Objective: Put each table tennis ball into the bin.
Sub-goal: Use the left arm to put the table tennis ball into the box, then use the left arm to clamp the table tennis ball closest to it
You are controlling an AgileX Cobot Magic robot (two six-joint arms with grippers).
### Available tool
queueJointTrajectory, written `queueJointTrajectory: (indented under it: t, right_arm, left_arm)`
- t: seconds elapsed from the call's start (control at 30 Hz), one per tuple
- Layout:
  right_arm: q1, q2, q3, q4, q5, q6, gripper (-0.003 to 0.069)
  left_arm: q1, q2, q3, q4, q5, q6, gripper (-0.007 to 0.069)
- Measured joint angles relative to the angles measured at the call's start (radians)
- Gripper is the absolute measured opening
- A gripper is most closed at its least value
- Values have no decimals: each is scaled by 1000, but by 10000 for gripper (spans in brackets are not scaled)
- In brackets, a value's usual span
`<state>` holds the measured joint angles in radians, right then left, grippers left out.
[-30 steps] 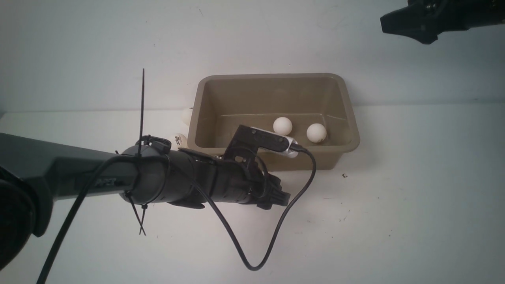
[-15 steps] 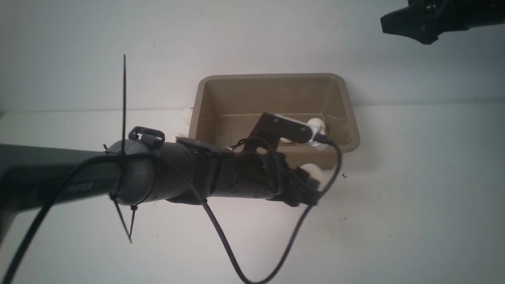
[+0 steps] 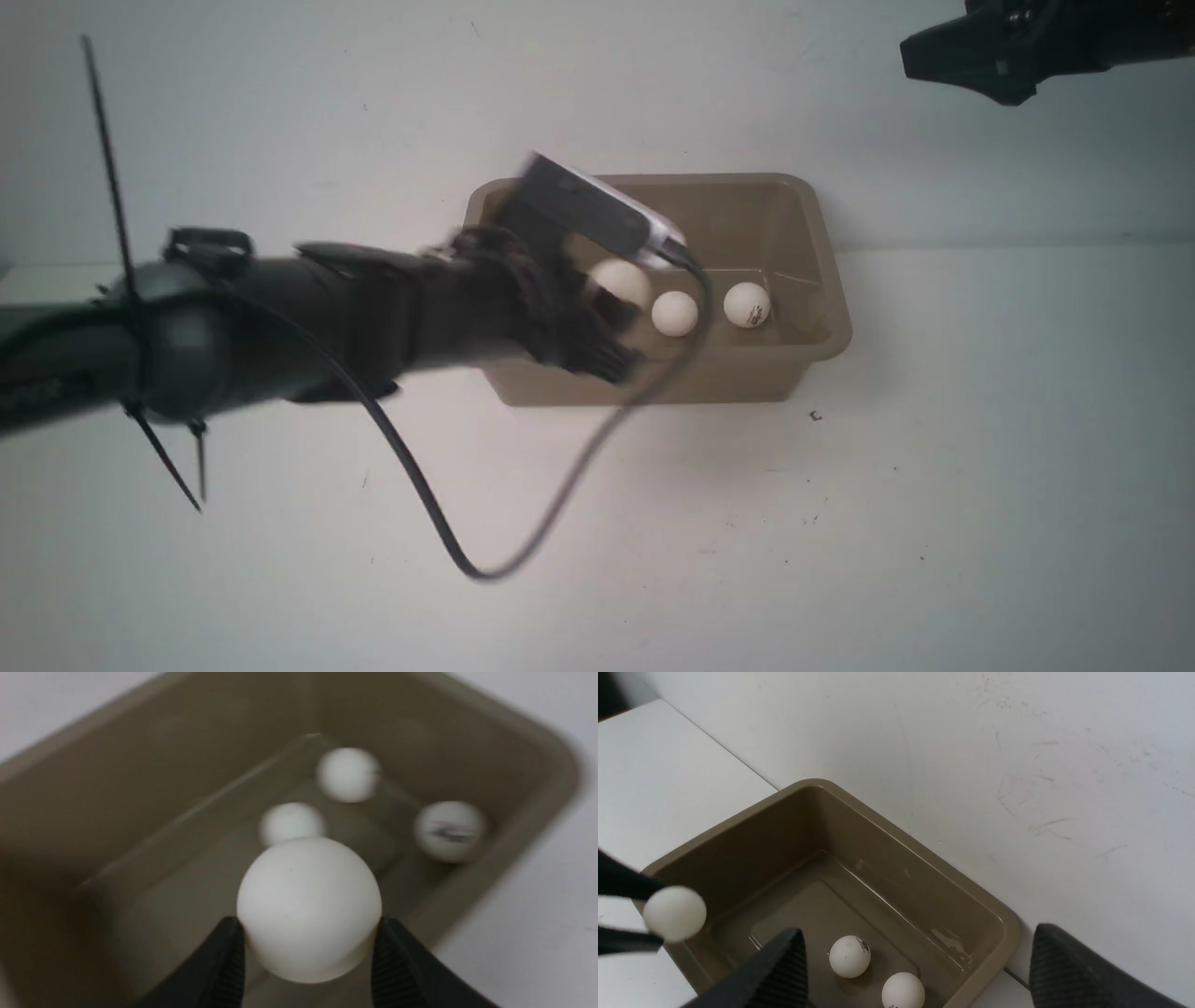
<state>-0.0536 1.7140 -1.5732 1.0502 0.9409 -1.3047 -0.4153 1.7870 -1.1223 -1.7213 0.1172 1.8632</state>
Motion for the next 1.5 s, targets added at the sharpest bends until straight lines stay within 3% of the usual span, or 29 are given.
queueJointTrajectory:
  t: [0.17, 0.3, 0.5, 0.8, 0.97, 1.13, 1.3, 1.5]
  right_arm:
    - [0, 0, 0, 4, 4, 1, 579]
    - [0, 0, 0, 12, 6, 2, 579]
    - [0, 0, 0, 24, 8, 2, 579]
    - [0, 0, 0, 23, 16, 2, 579]
    - [0, 0, 0, 20, 17, 2, 579]
    - [0, 0, 0, 20, 24, 2, 579]
    - [0, 0, 0, 20, 29, 2, 579]
    - [0, 0, 0, 20, 40, 7, 577]
  left_arm:
    - [143, 45, -39, 0, 111, 23, 313]
    - [190, 86, -56, 1, 221, 55, 343]
    - [203, 130, -88, 15, 362, 62, 535]
    - [248, -11, -46, 98, 237, -32, 519]
    - [336, -153, 8, 290, 274, -104, 510]
    - [508, -178, 12, 437, 440, -289, 510]
    - [663, -116, -8, 444, 612, -369, 510]
    - [720, 45, -160, 434, 781, -435, 510]
